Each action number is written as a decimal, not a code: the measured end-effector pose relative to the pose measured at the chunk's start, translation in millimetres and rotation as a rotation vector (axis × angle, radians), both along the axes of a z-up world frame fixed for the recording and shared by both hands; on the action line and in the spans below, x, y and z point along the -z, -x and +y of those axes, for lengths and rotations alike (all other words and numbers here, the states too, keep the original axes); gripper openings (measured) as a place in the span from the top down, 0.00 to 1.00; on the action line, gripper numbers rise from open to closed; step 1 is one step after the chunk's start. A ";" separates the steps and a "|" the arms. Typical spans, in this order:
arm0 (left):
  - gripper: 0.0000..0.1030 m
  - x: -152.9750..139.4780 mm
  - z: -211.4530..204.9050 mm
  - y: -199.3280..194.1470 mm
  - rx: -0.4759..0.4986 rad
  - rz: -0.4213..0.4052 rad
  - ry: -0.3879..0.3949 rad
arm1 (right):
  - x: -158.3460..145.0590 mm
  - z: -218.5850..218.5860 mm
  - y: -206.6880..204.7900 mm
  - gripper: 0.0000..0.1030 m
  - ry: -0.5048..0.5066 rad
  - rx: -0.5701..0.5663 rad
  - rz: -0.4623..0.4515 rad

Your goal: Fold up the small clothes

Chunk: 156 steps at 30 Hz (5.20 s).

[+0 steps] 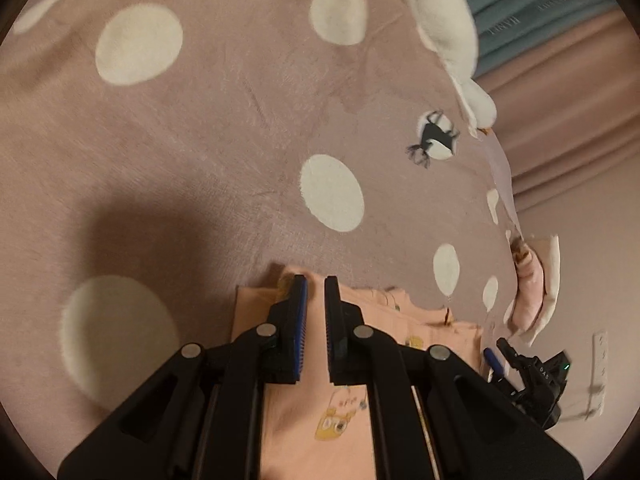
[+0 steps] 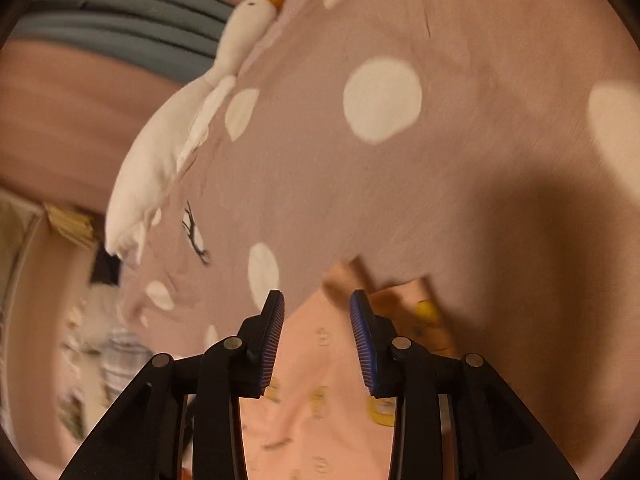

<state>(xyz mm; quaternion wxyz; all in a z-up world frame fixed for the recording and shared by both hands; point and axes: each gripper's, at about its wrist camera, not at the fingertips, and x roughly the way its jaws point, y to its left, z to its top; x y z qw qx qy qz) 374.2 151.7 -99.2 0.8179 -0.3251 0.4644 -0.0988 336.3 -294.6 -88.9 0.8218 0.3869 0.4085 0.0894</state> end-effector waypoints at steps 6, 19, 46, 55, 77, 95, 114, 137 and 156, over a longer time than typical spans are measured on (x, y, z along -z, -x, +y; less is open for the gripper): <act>0.92 -23.1 -42.7 30.3 0.192 -0.095 -0.097 | -34.4 48.1 46.4 0.69 0.284 -0.264 -0.155; 0.94 20.2 -39.5 66.3 0.226 -0.037 -0.245 | -3.6 58.5 94.0 0.77 0.587 -0.414 -0.016; 0.52 24.7 -30.6 130.0 0.241 -0.046 -0.267 | -2.3 232.8 -30.7 0.70 0.884 -0.564 -0.069; 0.50 16.6 -8.0 129.6 0.206 -0.041 -0.137 | -35.4 199.1 -26.6 0.70 0.641 -0.373 -0.144; 0.77 29.0 -18.9 87.0 0.183 0.071 0.026 | 2.7 187.0 -2.1 0.88 0.365 -0.403 0.020; 0.86 -37.1 -78.4 83.2 0.291 -0.076 -0.087 | -10.9 162.4 88.6 0.88 0.243 -0.526 -0.069; 0.86 -14.6 -142.2 110.2 0.492 -0.071 -0.143 | 17.9 105.3 48.9 0.42 -0.195 -0.392 0.021; 0.79 -10.1 -76.7 128.9 0.344 -0.032 -0.089 | -28.9 136.2 57.5 0.92 0.123 -0.425 -0.107; 0.77 -12.3 -174.7 105.6 0.499 -0.057 -0.129 | -4.9 13.4 66.6 0.91 0.364 -0.153 0.005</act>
